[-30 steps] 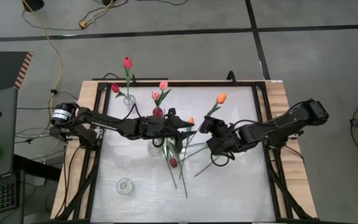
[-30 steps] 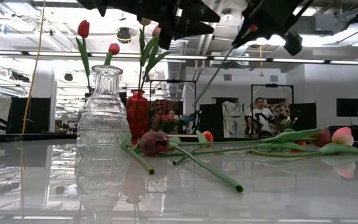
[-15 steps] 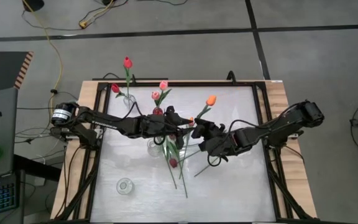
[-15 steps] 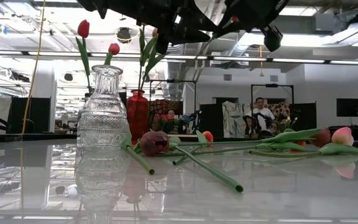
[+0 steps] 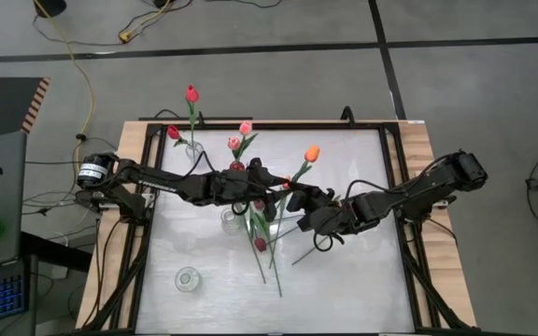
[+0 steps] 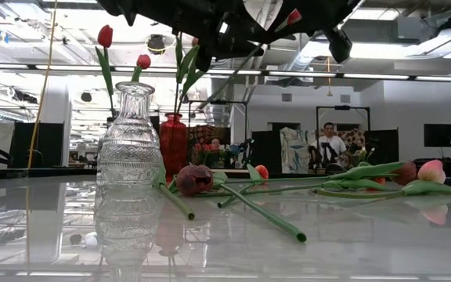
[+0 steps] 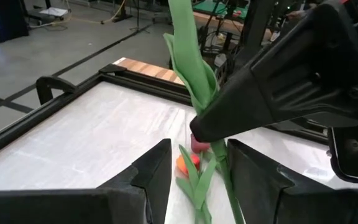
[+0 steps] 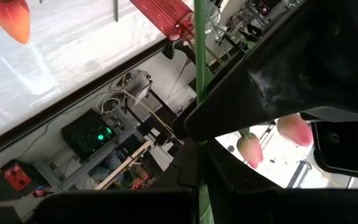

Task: Sort flowers into vase by color
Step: Put the orange tulip into the middle transparent vase

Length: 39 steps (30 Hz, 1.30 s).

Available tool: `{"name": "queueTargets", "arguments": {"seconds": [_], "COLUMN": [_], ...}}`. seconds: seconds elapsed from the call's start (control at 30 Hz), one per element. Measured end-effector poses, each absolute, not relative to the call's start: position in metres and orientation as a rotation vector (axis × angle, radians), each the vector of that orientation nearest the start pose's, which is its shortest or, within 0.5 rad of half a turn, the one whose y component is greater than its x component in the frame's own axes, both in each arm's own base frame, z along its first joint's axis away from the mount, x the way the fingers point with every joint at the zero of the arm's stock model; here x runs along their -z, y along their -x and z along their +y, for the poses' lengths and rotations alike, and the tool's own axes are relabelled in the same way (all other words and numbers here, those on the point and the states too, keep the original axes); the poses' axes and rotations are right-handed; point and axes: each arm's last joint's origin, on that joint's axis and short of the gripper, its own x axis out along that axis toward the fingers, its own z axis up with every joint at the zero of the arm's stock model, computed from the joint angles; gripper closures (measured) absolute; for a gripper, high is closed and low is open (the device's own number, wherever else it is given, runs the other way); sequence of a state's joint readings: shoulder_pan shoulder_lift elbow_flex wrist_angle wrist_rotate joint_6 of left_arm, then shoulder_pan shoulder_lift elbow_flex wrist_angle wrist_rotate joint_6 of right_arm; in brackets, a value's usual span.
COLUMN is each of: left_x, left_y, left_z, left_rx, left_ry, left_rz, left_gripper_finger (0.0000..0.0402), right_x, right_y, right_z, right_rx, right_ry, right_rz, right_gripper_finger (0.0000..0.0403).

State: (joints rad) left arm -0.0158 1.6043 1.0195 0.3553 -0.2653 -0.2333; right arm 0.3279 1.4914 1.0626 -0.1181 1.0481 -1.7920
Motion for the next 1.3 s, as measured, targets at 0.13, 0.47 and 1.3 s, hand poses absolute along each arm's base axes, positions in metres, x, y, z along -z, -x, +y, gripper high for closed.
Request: {"name": "queueTargets", "arguments": {"seconds": [0.13,0.47,1.3], "left_x": [-0.26,-0.261,-0.261], "left_y": [-0.359,-0.36,-0.36], "left_z": [0.002,0.001,0.002], "left_rx": [-0.275,-0.249,-0.263], "left_ry": [0.199,0.201,0.186], "left_rz": [0.198,0.199,0.194], "left_gripper_finger": [0.027,0.0371,0.04], "right_x": [-0.277,-0.277,-0.288], "right_y": [-0.308,-0.308,-0.315], "right_z": [0.078,0.078,0.073], "right_rx": [0.122,0.124,0.324], "right_ry": [2.023,2.021,1.799], "right_rz": [0.986,0.987,0.884], "right_gripper_finger": [0.0366,0.0358,0.0198]}}
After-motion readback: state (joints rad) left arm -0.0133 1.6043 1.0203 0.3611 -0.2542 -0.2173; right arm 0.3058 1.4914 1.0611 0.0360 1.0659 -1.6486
